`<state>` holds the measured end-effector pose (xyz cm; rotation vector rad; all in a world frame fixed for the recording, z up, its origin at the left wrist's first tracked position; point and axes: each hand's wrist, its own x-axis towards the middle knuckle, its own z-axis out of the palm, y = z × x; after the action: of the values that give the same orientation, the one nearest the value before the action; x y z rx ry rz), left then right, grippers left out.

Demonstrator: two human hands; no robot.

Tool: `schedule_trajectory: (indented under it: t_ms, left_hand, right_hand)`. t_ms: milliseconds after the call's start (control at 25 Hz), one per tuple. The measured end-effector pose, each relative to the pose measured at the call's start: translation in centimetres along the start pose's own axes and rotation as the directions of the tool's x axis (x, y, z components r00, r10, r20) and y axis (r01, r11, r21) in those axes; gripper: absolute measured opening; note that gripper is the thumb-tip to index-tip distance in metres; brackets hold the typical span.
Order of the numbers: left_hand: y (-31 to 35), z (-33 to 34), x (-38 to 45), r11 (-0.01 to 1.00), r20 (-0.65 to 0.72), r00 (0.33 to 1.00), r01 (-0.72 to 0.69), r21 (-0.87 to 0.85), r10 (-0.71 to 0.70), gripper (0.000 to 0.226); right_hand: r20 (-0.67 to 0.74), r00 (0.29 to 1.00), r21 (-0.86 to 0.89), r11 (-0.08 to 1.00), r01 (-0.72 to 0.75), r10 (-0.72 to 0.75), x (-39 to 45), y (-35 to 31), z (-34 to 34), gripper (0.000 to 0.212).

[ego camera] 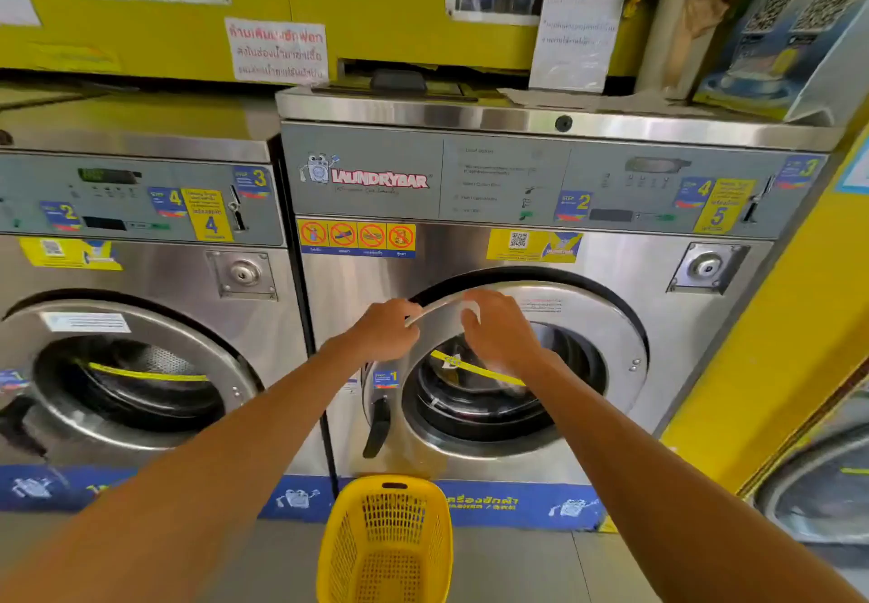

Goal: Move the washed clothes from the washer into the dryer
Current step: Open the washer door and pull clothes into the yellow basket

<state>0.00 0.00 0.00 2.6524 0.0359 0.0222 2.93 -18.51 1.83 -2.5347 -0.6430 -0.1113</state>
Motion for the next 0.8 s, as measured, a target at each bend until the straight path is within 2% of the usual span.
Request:
schedule_trajectory:
  t_ms: [80,200,320,440,520,640,720,800]
  left_hand:
    - [0.0,0.9,1.6,0.998,-0.012,0.999,0.029,-0.060,-0.029,0.036]
    - [0.0,3.1,3.6,0.995,-0.012,0.999,0.043,-0.094,-0.044,0.060]
    - [-0.5,4.6,5.3,0.989,-0.083,0.994,0.062,-0.137,-0.074,0.059]
    - [-1.5,6.0,5.7,0.986,-0.168,0.983,0.046,-0.159,-0.073,0.057]
    - [-1.5,7.3,5.4,0.992,-0.241,0.969,0.022,-0.120,-0.050,0.060]
    - [-0.8,7.5,5.6,0.997,-0.342,0.939,0.022,-0.073,-0.046,0.049]
    - [-0.9,7.3,5.1,0.998,-0.346,0.938,0.004,-0.071,-0.028,0.042]
    - [-1.1,7.4,4.0,0.996,-0.338,0.941,-0.018,-0.082,-0.011,0.045]
  right_hand:
    - [-0.009,0.999,-0.010,0.999,-0.035,0.035,1.3,0.9,0.3,0.045]
    - [-0.001,0.999,-0.137,0.989,-0.045,0.046,3.4,2.7,1.4,0.054]
    - [-0.057,0.997,-0.214,0.975,-0.058,0.047,4.7,4.7,2.2,0.061]
    - [-0.024,1.000,-0.411,0.911,-0.022,0.014,4.7,6.6,4.3,0.075]
    - [0.004,1.000,-0.464,0.885,-0.016,0.021,4.6,7.2,5.1,0.085]
    - [0.012,1.000,-0.442,0.897,-0.005,0.011,4.5,7.1,4.9,0.085]
    - [0.002,1.000,-0.400,0.917,0.000,0.001,3.9,7.2,4.5,0.081]
    - [-0.026,1.000,-0.356,0.934,-0.008,-0.001,2.6,7.2,4.3,0.075]
